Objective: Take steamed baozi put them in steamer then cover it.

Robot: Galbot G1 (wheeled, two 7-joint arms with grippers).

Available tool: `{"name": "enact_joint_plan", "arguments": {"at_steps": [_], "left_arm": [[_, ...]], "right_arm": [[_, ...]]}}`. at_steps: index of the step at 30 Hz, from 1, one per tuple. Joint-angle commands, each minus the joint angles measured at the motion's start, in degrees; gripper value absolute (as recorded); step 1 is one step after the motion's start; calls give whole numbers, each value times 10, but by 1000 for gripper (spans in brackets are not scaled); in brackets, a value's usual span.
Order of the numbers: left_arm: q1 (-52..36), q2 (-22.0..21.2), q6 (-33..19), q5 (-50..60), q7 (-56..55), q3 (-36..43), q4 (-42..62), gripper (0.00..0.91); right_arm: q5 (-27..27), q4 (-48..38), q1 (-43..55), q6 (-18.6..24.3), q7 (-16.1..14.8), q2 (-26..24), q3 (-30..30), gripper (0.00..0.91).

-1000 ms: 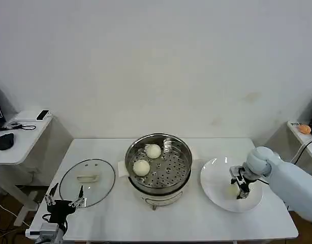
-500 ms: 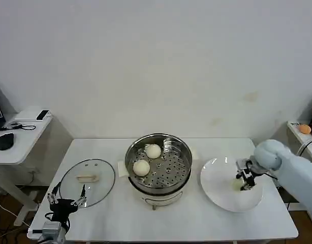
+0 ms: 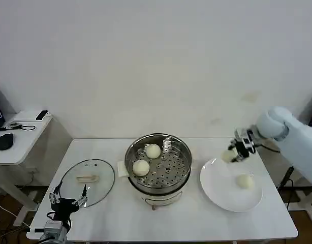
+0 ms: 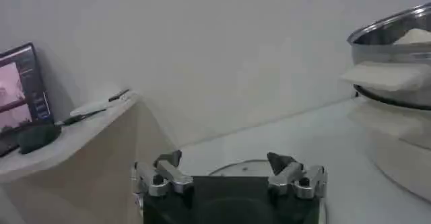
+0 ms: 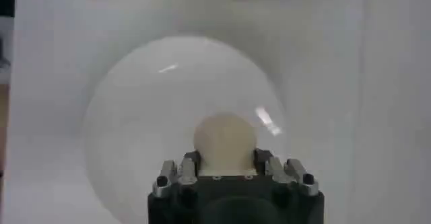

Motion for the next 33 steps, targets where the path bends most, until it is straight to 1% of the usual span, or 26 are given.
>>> {"name": "enact_joint_plan", "arguments": {"at_steps": [1, 2, 3, 4, 5, 9, 11, 12, 15, 16, 17, 20, 22, 24, 29, 30, 33], "left_arm": [[0, 1, 0, 0, 0, -1, -1, 907], [0, 1, 0, -1, 0, -1, -1, 907], [-1, -1, 0, 0, 0, -1, -1, 907], [-1, -2, 0, 1, 0, -2, 0, 907], [-1, -3, 0, 3, 0, -1, 1, 907], [2, -9, 0, 6, -1, -5, -6, 907], [7, -7, -1, 6, -1, -8, -11, 907], [9, -5, -1, 7, -2, -9, -13, 907], [21, 5, -5, 11, -5, -9, -21, 907], [25, 8, -5, 12, -5, -9, -26, 907], [27, 9, -5, 15, -4, -10, -31, 907], [33, 7, -4, 17, -3, -11, -43, 907], [35, 3, -4, 20, -4, -12, -48, 907], [38, -1, -5, 21, -4, -14, -52, 907], [43, -8, -7, 23, -6, -14, -58, 907], [44, -9, -8, 23, -6, -14, -58, 907], [43, -11, -9, 25, -7, -13, -60, 907]], "right_arm": [[55, -9, 138, 6, -5, 95, -62, 524], [64, -18, 141, 26, -8, 114, -61, 534], [67, -22, 142, 39, -8, 122, -60, 534], [71, -32, 141, 63, -10, 140, -57, 534], [72, -43, 140, 110, -15, 158, -55, 534], [61, -42, 138, 130, -23, 210, -58, 534], [55, -40, 136, 163, -23, 229, -60, 534], [42, -37, 135, 183, -23, 239, -62, 524], [1, -18, 133, 208, -14, 252, -82, 534], [-26, -5, 130, 232, -6, 255, -93, 524], [-53, 5, 128, 242, -2, 258, -103, 534], [-85, 50, 116, 249, 10, 258, -131, 524], [-83, 75, 106, 248, 12, 253, -149, 524], [-97, 94, 102, 252, 19, 247, -167, 524], [-127, 117, 99, 260, 30, 235, -187, 534], [-133, 125, 97, 261, 31, 231, -190, 524], [-134, 150, 97, 263, 37, 219, -202, 524]]}}
